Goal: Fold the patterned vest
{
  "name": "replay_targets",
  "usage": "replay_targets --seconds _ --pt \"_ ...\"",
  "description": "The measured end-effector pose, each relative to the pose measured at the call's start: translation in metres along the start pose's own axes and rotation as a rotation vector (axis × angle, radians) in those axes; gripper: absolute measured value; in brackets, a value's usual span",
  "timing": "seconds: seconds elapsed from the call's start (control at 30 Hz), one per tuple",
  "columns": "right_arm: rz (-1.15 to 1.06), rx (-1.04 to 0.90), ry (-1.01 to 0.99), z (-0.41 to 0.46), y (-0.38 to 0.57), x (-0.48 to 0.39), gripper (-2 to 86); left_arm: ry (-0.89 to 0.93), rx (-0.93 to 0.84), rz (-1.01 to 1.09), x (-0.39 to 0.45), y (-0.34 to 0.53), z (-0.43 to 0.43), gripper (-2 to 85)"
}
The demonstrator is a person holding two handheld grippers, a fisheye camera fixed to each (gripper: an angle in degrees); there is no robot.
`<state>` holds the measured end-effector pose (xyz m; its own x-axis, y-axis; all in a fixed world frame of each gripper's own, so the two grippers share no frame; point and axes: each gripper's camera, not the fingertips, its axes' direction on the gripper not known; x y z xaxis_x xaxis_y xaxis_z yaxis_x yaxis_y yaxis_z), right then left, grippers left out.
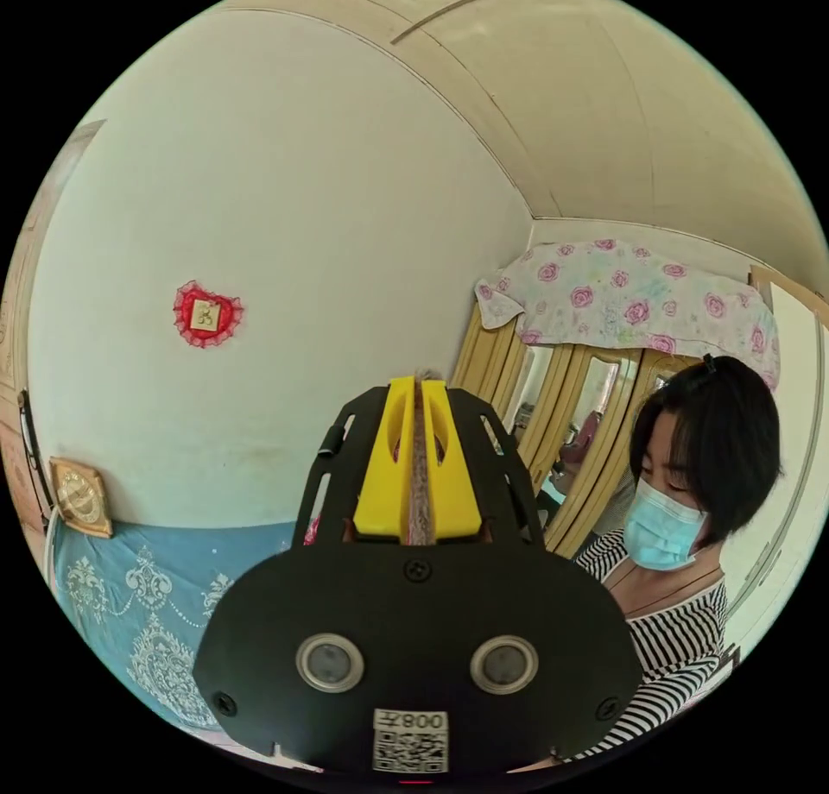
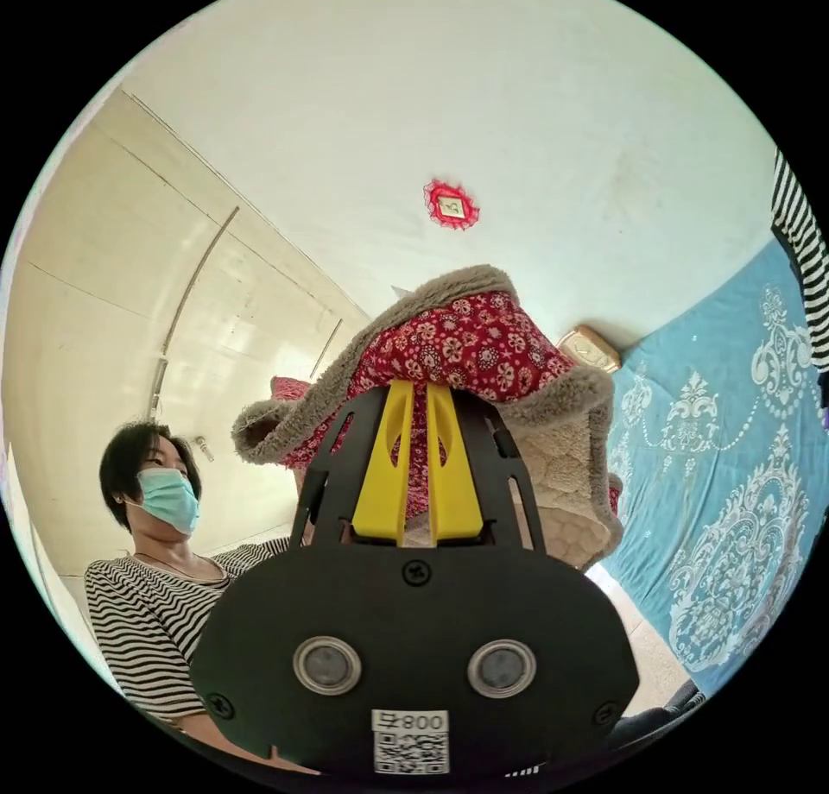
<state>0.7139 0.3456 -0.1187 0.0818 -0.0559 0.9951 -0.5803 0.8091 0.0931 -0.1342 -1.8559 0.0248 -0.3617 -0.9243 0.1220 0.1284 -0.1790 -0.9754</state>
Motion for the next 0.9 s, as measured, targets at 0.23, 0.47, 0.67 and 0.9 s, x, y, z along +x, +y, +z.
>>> replay_targets --seconds 0.23,0.47,0.67,0.9 --pt "-0.019 -0.060 -0.126 0.050 -0.022 0.028 2.2 -0.153 -0.023 -0.061 -0.008 0.010 -0.112 1.2" --pt "-0.102 -0.070 -0.149 0.075 -0.058 0.037 2.1 -0.174 0.057 -0.187 -0.052 0.028 -0.204 1.2" --pt "-0.160 -0.066 -0.098 0.103 -0.079 0.051 2.2 -0.180 0.045 -0.319 -0.115 0.042 -0.267 1.3" --pt "-0.183 -0.014 -0.042 0.155 -0.083 0.076 2.0 -0.041 -0.006 -0.410 -0.227 0.034 -0.333 1.3"
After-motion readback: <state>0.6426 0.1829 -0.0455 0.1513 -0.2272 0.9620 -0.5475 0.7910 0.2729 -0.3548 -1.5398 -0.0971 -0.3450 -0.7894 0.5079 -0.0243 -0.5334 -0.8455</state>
